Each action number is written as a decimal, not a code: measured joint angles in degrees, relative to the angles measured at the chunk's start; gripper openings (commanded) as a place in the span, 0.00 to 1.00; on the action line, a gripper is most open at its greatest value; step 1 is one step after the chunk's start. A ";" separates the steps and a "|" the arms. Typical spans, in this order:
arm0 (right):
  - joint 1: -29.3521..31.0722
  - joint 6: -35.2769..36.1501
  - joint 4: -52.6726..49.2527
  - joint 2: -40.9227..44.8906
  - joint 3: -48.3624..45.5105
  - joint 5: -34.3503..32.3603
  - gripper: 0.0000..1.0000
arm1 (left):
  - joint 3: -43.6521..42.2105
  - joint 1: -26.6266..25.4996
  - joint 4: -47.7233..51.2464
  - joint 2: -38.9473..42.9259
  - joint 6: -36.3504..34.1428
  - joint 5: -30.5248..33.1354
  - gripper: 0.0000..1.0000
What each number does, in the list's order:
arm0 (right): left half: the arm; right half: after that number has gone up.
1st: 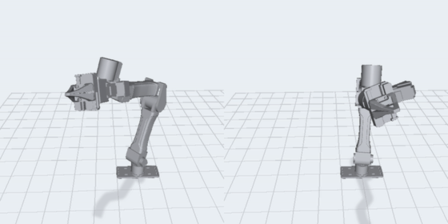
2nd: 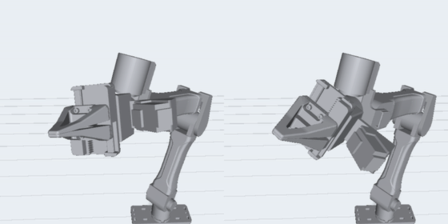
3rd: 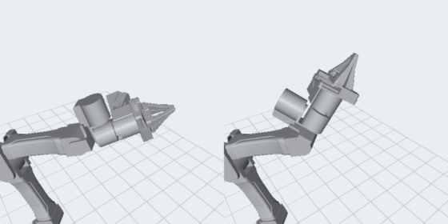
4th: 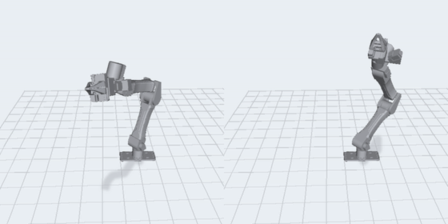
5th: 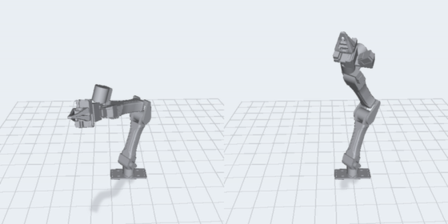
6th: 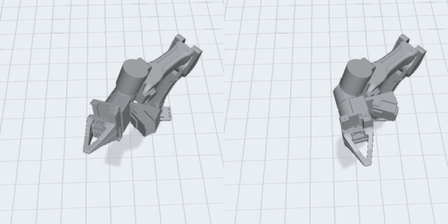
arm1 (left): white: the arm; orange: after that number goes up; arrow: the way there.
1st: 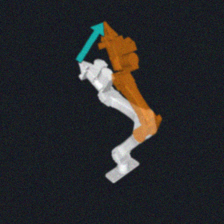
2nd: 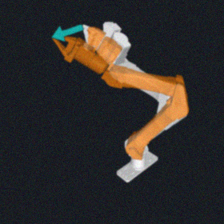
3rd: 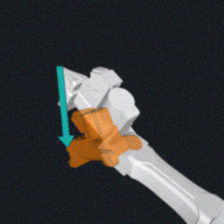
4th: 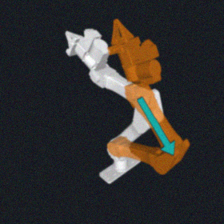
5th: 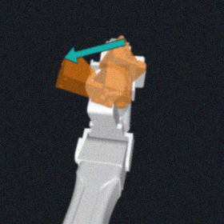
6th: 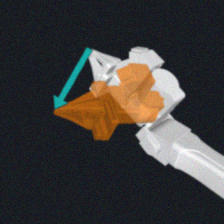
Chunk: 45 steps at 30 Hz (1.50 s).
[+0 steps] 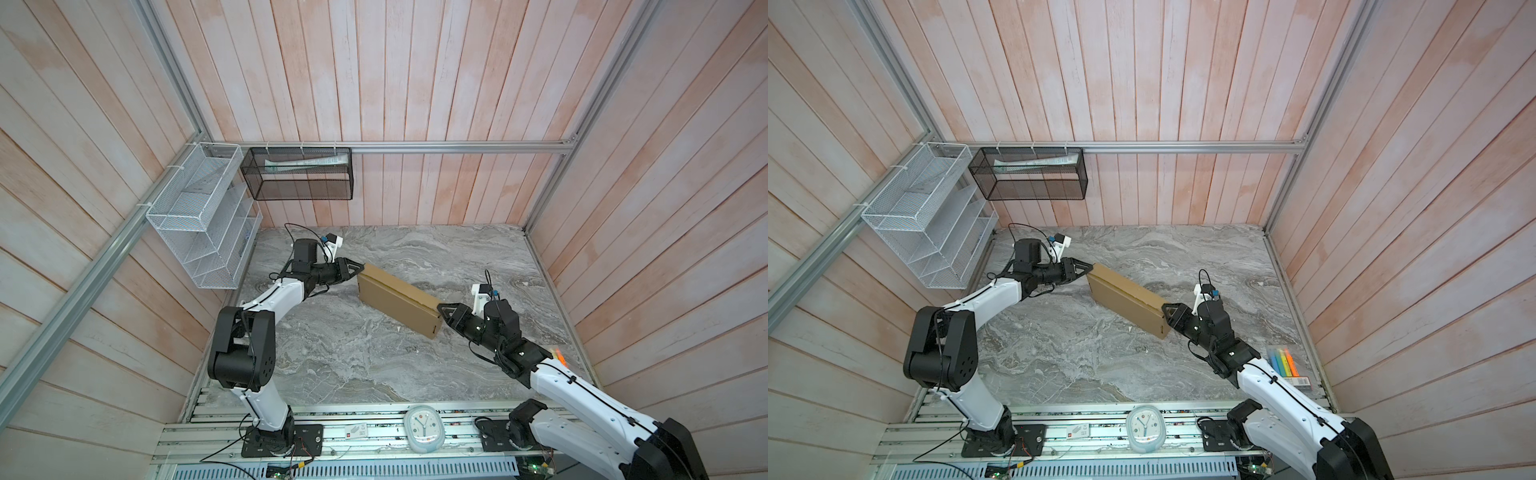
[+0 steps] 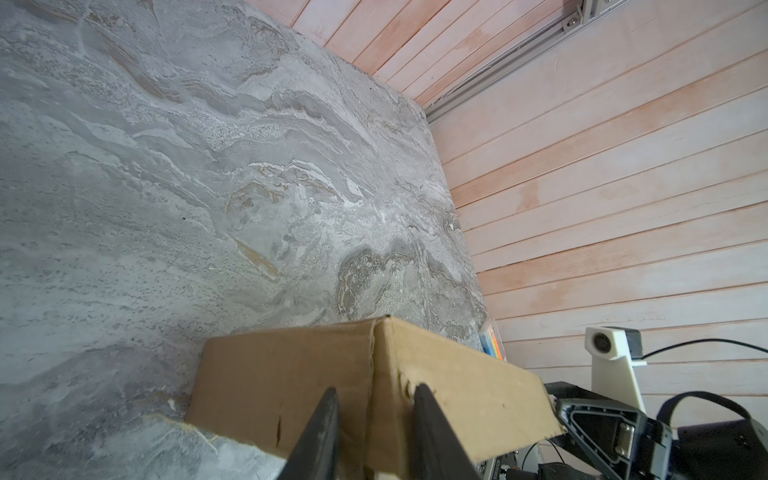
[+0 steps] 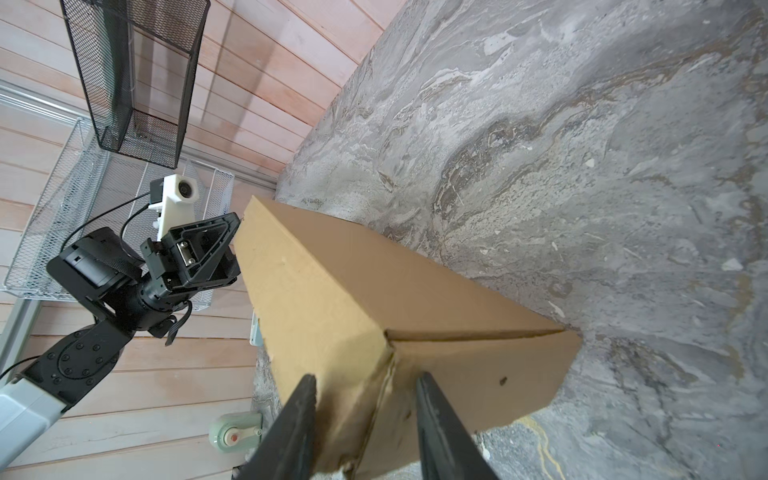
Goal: Fold the paper box
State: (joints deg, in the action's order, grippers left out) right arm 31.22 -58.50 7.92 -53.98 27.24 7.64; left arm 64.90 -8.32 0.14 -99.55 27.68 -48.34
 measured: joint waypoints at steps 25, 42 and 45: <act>-4.37 2.49 6.03 -4.00 -0.85 2.21 0.19 | -4.00 -0.07 -5.68 0.79 1.36 1.27 0.26; -9.92 9.40 6.93 -12.96 5.18 7.91 0.26 | -5.27 1.18 -3.93 3.23 3.04 1.86 0.37; -10.67 10.64 6.12 -13.84 6.19 8.85 0.28 | -5.25 2.12 -3.34 4.20 3.06 1.66 0.38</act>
State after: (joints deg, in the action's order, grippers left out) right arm 20.56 -47.86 14.04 -67.81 33.43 16.49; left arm 59.66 -6.20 -3.20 -95.35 30.74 -46.68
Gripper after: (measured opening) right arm 0.272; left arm 0.374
